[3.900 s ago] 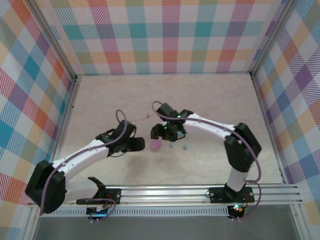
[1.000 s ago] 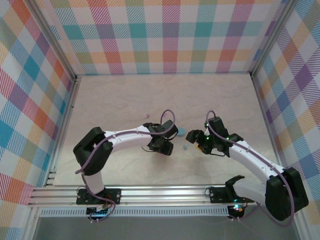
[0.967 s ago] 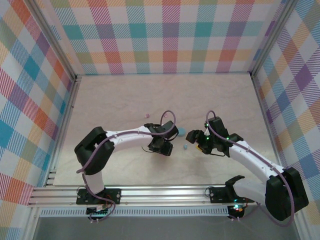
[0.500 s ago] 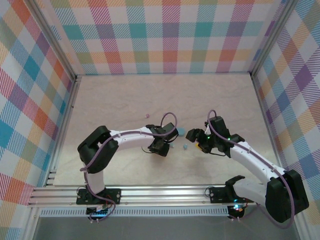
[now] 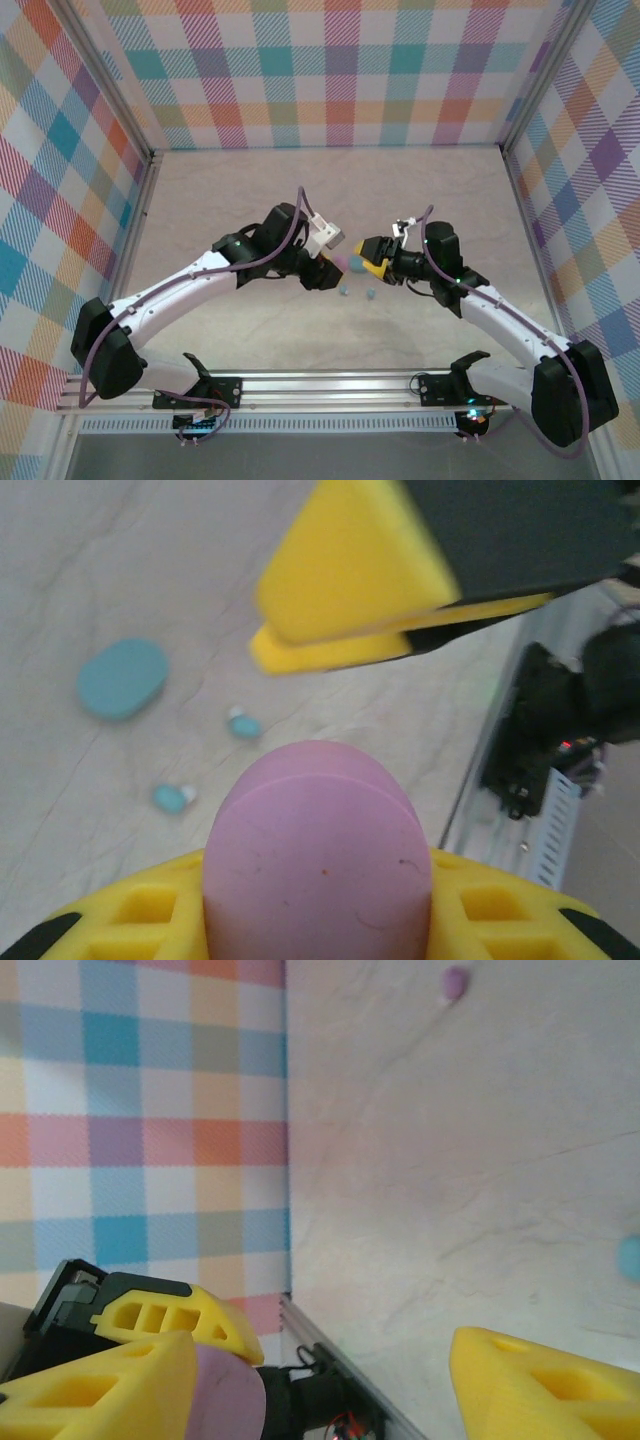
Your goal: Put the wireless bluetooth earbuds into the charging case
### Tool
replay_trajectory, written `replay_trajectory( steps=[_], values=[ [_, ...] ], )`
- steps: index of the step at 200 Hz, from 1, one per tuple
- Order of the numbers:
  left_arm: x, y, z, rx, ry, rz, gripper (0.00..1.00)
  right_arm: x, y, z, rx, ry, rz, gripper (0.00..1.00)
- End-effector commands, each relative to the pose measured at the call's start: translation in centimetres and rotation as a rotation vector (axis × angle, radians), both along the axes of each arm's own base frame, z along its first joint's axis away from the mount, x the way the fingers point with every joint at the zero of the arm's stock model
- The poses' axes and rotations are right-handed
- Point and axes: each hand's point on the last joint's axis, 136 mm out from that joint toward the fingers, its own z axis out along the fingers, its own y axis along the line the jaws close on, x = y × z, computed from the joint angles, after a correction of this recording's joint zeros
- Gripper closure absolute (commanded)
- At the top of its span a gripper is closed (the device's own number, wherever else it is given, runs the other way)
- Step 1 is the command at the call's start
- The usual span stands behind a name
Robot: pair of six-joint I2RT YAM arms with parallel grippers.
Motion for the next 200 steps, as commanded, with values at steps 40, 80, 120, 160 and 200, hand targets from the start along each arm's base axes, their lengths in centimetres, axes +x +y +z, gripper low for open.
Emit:
replay_trajectory(
  steps=[40, 80, 120, 160, 200],
  values=[
    [-0.7, -1.0, 1.8, -0.051, -0.062, -0.162, 0.73, -1.8, 3.0, 4.2, 0.085, -0.028, 0.149, 0.28],
    [-0.1, -1.0, 1.9, -0.034, -0.071, -0.148, 0.73, -2.8, 4.7, 4.1, 0.088, -0.007, 0.212, 0.30],
    [1.4, -0.1, 1.2, 0.055, -0.104, -0.077, 0.70, -2.7, 5.2, 3.8, 0.075, 0.026, 0.219, 0.62],
    [2.9, -0.1, 0.3, 0.072, -0.113, -0.004, 0.63, -2.2, 5.1, 3.5, 0.059, 0.076, 0.179, 0.90],
    [4.0, 0.4, 0.4, 0.023, -0.153, 0.102, 0.41, -1.1, 5.0, 3.4, 0.067, 0.114, 0.110, 0.99]
  ],
)
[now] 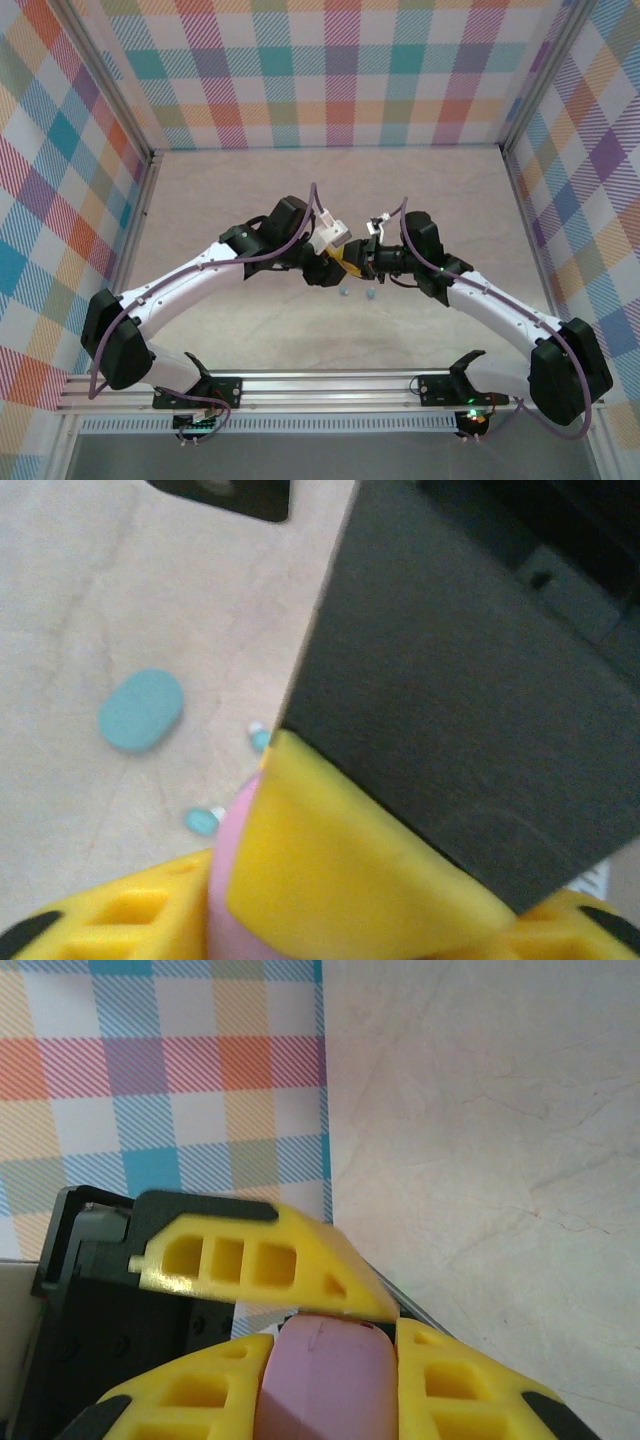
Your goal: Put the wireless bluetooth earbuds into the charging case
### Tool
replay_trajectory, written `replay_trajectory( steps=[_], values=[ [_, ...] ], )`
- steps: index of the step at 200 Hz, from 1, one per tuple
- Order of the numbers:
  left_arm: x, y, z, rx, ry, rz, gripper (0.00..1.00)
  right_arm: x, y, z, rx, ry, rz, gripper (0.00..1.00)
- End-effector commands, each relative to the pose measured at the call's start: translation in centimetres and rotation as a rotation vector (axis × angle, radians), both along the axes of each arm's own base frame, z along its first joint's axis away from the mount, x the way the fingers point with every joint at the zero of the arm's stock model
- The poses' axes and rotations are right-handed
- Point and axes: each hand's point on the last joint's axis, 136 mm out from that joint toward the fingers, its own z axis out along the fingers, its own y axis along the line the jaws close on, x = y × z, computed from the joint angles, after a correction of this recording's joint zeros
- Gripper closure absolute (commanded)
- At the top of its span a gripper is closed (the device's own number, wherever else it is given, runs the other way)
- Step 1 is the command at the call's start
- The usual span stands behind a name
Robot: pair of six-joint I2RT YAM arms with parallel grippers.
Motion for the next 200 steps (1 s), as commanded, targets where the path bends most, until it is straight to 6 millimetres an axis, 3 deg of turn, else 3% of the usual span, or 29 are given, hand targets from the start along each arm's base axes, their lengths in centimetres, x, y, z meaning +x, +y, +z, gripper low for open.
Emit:
replay_trajectory(
  steps=[1, 25, 46, 92, 156, 200],
  values=[
    [2.1, 0.7, 0.8, -0.049, -0.064, 0.130, 0.40, 0.5, 0.3, 1.5, 0.033, 0.004, -0.023, 0.99],
    [2.5, 1.4, 2.0, -0.124, -0.120, 0.200, 0.25, 1.3, -0.1, 1.1, 0.016, 0.050, -0.085, 1.00],
    [2.6, 2.4, 3.1, -0.231, -0.111, 0.265, 0.20, 2.1, -0.5, 0.9, 0.019, 0.070, -0.132, 1.00],
    [1.8, 3.3, 4.3, -0.474, -0.034, 0.221, 0.25, 2.6, 0.0, 1.3, 0.013, 0.094, -0.119, 0.97],
    [0.9, 1.7, 4.5, -0.537, 0.019, 0.090, 0.30, 2.4, 0.2, 0.9, 0.019, 0.169, -0.121, 0.97],
    [0.9, 1.3, 3.4, -0.503, 0.062, 0.069, 0.36, 2.4, 0.3, 1.0, 0.028, 0.193, -0.126, 0.96]
  ],
)
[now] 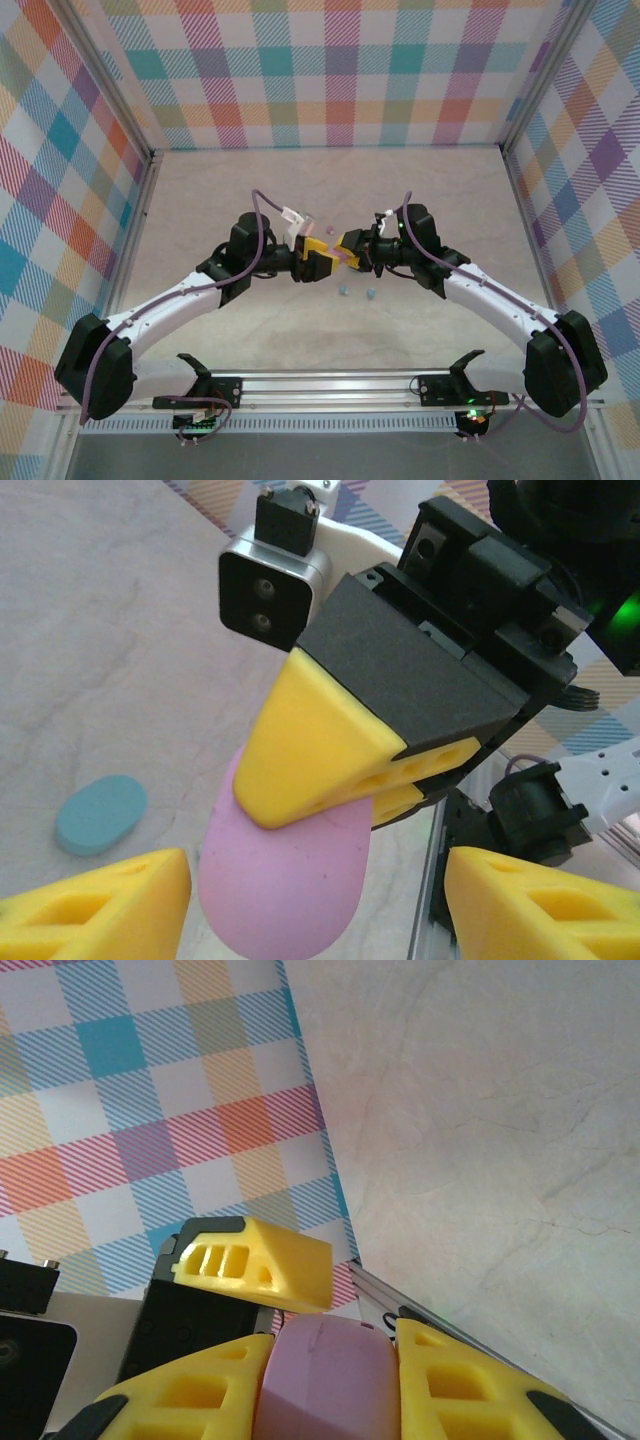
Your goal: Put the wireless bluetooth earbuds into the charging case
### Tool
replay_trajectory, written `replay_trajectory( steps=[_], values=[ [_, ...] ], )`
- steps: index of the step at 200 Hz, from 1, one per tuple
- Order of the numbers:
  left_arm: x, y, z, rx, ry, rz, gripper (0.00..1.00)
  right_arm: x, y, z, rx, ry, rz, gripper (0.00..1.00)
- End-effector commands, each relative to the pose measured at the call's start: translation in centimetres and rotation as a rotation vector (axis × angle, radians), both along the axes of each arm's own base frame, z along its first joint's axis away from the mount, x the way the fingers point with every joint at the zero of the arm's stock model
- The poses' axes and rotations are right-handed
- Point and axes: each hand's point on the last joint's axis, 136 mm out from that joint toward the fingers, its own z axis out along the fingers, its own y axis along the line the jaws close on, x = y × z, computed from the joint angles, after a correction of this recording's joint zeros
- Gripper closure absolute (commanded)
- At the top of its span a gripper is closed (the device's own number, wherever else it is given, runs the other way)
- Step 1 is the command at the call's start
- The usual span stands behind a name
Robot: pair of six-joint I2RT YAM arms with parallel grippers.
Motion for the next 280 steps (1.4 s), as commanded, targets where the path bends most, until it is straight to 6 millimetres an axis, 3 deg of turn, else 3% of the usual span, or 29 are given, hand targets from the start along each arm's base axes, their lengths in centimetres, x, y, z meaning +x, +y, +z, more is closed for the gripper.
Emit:
replay_trajectory(
  steps=[1, 22, 61, 91, 100, 116, 124, 142, 162, 211, 280],
  values=[
    [-0.1, -0.5, 1.2, -0.029, -0.018, -0.045, 0.36, 0.1, 0.2, 0.9, 0.026, 0.019, 0.008, 0.96],
    [0.1, -0.4, 1.1, -0.019, -0.012, -0.034, 0.44, 0.0, 0.2, 0.8, 0.024, 0.026, 0.012, 0.96],
    [0.6, -0.2, 1.4, -0.034, -0.009, -0.014, 0.66, -0.6, 0.2, -0.2, 0.010, 0.058, 0.026, 0.94],
    [0.7, -0.2, 1.3, -0.035, 0.009, -0.010, 0.73, -0.7, 0.3, 0.0, 0.017, 0.057, 0.029, 0.89],
    [0.7, -0.2, 1.3, -0.038, 0.014, -0.008, 0.75, -0.6, 0.3, 0.2, 0.024, 0.047, 0.031, 0.82],
    [0.9, -0.1, 1.4, -0.049, 0.035, 0.000, 0.76, -0.4, 0.4, 1.0, 0.040, 0.008, 0.029, 0.49],
    [1.0, -0.1, 1.4, -0.057, 0.050, 0.004, 0.76, -0.2, 0.4, 1.5, 0.049, -0.027, 0.029, 0.37],
    [1.3, -0.1, 1.6, -0.082, 0.091, 0.012, 0.78, 0.0, 0.4, 2.7, 0.072, -0.126, 0.034, 0.29],
    [1.5, -0.1, 2.0, -0.114, 0.140, -0.004, 0.79, 0.1, 0.2, 3.4, 0.085, -0.223, 0.028, 0.29],
    [1.9, -0.3, 3.8, -0.198, 0.242, -0.055, 0.85, -0.6, -0.3, 4.4, 0.098, -0.408, 0.052, 0.42],
    [1.3, -0.7, 5.6, -0.230, 0.291, -0.110, 0.89, -0.9, -1.0, 3.8, 0.048, -0.496, 0.050, 0.52]
  ],
)
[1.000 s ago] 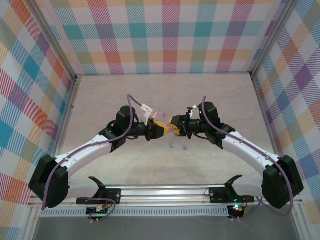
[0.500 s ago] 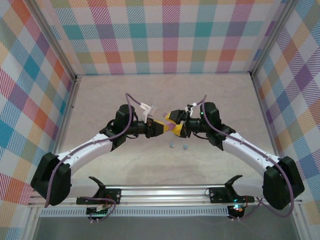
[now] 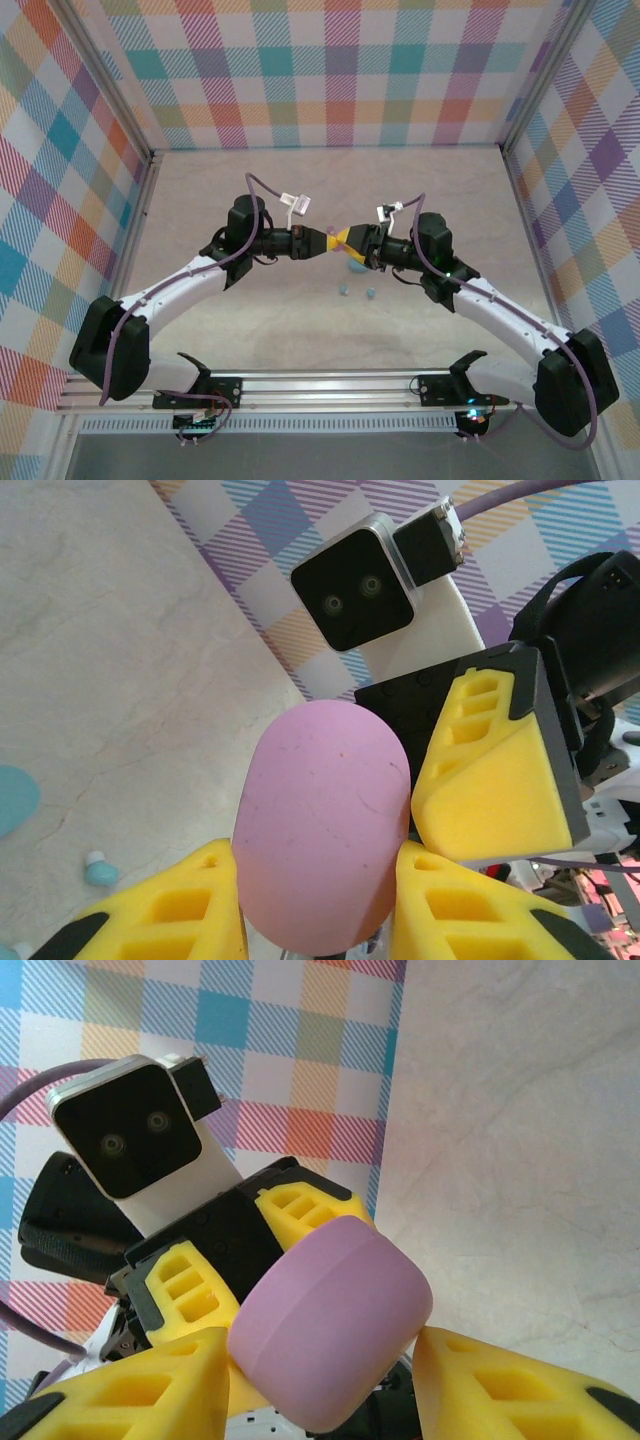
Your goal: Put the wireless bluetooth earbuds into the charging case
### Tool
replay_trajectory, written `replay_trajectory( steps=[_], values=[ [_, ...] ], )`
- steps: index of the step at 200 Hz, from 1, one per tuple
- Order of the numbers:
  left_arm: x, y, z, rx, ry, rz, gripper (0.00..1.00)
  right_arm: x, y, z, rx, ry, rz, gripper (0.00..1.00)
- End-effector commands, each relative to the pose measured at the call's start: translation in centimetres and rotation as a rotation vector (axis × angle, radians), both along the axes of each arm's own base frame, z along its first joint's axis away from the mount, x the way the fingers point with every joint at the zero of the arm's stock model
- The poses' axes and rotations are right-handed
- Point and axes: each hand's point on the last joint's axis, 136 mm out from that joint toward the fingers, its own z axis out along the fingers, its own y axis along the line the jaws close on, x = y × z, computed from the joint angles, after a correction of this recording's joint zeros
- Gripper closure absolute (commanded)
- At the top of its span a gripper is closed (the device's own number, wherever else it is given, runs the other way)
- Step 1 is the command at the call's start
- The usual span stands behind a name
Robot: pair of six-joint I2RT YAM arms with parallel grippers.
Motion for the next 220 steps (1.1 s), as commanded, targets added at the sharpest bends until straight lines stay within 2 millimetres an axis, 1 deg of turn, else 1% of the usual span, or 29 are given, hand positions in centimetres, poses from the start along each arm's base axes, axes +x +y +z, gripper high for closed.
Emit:
replay_trajectory(
  steps=[1, 21, 38, 44, 59, 69, 81, 93, 105, 133, 143, 183, 200, 220],
  values=[
    [-0.5, -0.3, 3.1, -0.069, -0.023, -0.050, 0.89, -0.5, -0.1, -0.2, -0.026, -0.095, 0.016, 0.53],
    [-0.7, -0.3, 3.6, -0.081, -0.019, -0.055, 0.91, -0.5, -0.4, -0.9, -0.043, -0.092, 0.003, 0.54],
    [-0.8, -0.2, 3.9, -0.082, -0.019, -0.053, 0.93, -0.7, -0.6, -1.1, -0.038, -0.100, -0.003, 0.54],
    [-0.8, -0.2, 4.0, -0.082, -0.019, -0.052, 0.93, -0.7, -0.7, -1.1, -0.035, -0.106, -0.005, 0.51],
    [-0.9, -0.2, 4.1, -0.082, -0.014, -0.052, 0.94, -0.9, -0.8, -0.8, -0.028, -0.126, -0.009, 0.39],
    [-0.8, -0.2, 4.2, -0.084, -0.012, -0.052, 0.95, -1.1, -0.9, -0.5, -0.027, -0.147, -0.008, 0.36],
    [-0.8, -0.3, 4.4, -0.088, -0.005, -0.055, 0.96, -1.2, -1.1, -0.1, -0.031, -0.172, -0.009, 0.37],
    [-0.8, -0.3, 4.5, -0.090, -0.002, -0.060, 0.97, -1.2, -1.2, 0.0, -0.045, -0.185, -0.014, 0.41],
    [-0.9, -0.3, 4.7, -0.092, -0.004, -0.063, 0.99, -1.1, -1.2, -0.3, -0.059, -0.185, -0.014, 0.44],
    [-1.1, -0.3, 4.8, -0.089, 0.003, -0.073, 1.00, -1.0, -1.2, -0.6, -0.055, -0.174, -0.016, 0.46],
    [-1.3, -0.3, 4.9, -0.091, 0.008, -0.078, 1.00, -0.9, -1.3, -1.2, -0.072, -0.159, -0.024, 0.48],
    [-1.6, -0.1, 5.9, -0.087, -0.009, -0.085, 1.00, -1.0, -2.3, -4.5, -0.127, -0.093, -0.067, 0.50],
    [-1.7, -0.1, 6.1, -0.069, -0.015, -0.087, 1.00, -1.5, -2.6, -5.4, -0.143, -0.072, -0.066, 0.47],
    [-1.6, 0.0, 6.2, -0.060, -0.012, -0.088, 1.00, -2.0, -3.0, -6.2, -0.169, -0.053, -0.068, 0.42]
  ],
)
